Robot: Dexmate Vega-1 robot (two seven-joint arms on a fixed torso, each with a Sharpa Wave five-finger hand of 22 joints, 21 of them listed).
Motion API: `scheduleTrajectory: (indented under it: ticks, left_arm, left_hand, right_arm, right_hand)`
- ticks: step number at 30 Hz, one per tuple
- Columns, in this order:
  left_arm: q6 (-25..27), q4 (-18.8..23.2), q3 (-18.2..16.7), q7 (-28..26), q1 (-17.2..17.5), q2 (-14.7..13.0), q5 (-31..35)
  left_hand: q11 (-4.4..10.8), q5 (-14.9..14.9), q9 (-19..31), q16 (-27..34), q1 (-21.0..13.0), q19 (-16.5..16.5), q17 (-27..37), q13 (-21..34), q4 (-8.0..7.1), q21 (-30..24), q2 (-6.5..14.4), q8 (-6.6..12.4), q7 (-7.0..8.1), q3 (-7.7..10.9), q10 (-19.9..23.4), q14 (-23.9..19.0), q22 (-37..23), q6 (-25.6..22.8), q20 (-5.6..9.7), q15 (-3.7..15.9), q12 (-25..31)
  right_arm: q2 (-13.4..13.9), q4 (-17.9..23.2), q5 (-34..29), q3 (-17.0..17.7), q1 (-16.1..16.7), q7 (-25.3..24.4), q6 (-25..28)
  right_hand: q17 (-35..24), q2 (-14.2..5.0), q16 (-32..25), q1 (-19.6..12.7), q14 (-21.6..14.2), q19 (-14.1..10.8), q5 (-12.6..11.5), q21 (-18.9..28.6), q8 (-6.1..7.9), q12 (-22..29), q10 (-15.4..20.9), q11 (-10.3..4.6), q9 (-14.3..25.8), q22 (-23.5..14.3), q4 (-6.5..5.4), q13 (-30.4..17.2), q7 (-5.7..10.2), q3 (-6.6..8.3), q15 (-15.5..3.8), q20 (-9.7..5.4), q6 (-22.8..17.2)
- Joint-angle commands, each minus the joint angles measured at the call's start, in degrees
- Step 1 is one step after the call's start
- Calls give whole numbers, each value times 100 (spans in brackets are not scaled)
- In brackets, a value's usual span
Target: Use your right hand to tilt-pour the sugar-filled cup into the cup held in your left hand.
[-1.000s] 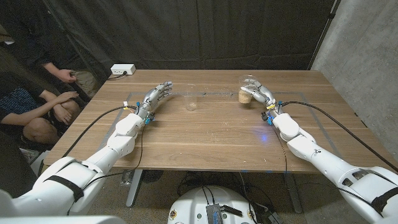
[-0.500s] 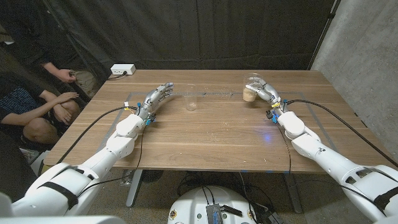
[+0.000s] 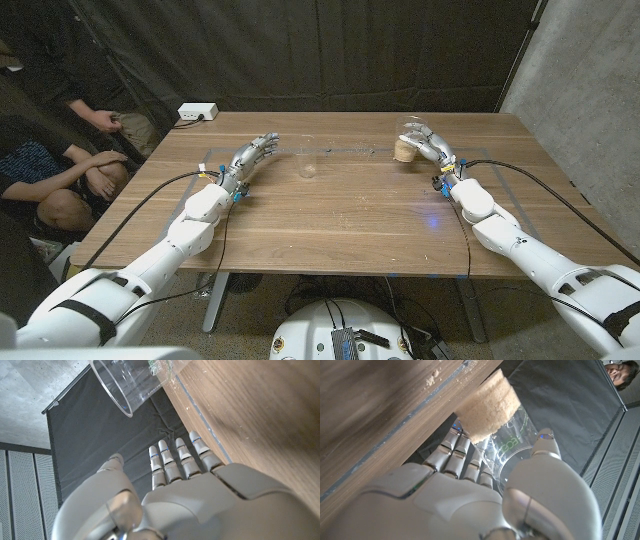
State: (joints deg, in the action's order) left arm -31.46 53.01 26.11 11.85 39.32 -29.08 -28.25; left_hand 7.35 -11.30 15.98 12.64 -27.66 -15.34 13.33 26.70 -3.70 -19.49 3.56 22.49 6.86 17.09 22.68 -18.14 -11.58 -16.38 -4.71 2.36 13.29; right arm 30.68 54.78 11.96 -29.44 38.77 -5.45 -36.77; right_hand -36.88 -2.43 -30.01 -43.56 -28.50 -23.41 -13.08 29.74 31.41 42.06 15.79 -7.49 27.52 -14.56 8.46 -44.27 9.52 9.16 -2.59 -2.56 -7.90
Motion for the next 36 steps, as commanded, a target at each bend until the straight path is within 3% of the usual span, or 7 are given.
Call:
scheduleTrajectory:
  ticks: [1,16,31,36]
  left_arm:
    - [119,397,-59,-80,237,-320,74]
    - [78,504,-101,-71,343,-653,245]
    - [-276,-201,-3,366,-36,-756,405]
    - [-539,-639,60,549,-259,-715,482]
  left_hand:
    - [-4,-53,-6,-4,-7,-59,3,17,40,13,-46,-16,42,-5,-28,6,-11,55,-4,473,-18]
    - [0,-71,-5,-22,24,-40,6,20,62,30,-179,-53,32,-62,-113,65,-9,147,-17,475,-46]
    - [-11,-101,2,0,33,-46,12,23,62,34,-184,-37,23,-61,-91,26,-12,117,-17,472,-33]
    - [-7,-108,3,-7,30,-51,13,24,66,34,-187,-42,31,-60,-106,46,-12,133,-13,473,-38]
  right_arm:
    - [77,225,-28,47,130,-91,155]
    - [175,577,-93,78,331,-188,325]
    - [369,1200,-240,142,563,-361,761]
    - [401,1302,-276,129,570,-355,914]
  right_hand:
    - [6,10,33,-12,-71,20,32,47,52,-16,59,16,36,2,-43,-2,-3,11,-1047,-374,-13]
    - [52,-4,122,-17,-116,35,42,50,101,-18,71,-5,58,19,-52,2,-26,19,-1049,-377,-61]
    - [94,-13,216,-38,-163,44,45,55,131,-23,82,2,69,38,-50,12,-46,31,-1053,-393,-79]
    - [103,-21,238,-35,-180,48,47,55,137,-22,91,3,66,43,-55,14,-51,33,-1053,-398,-90]
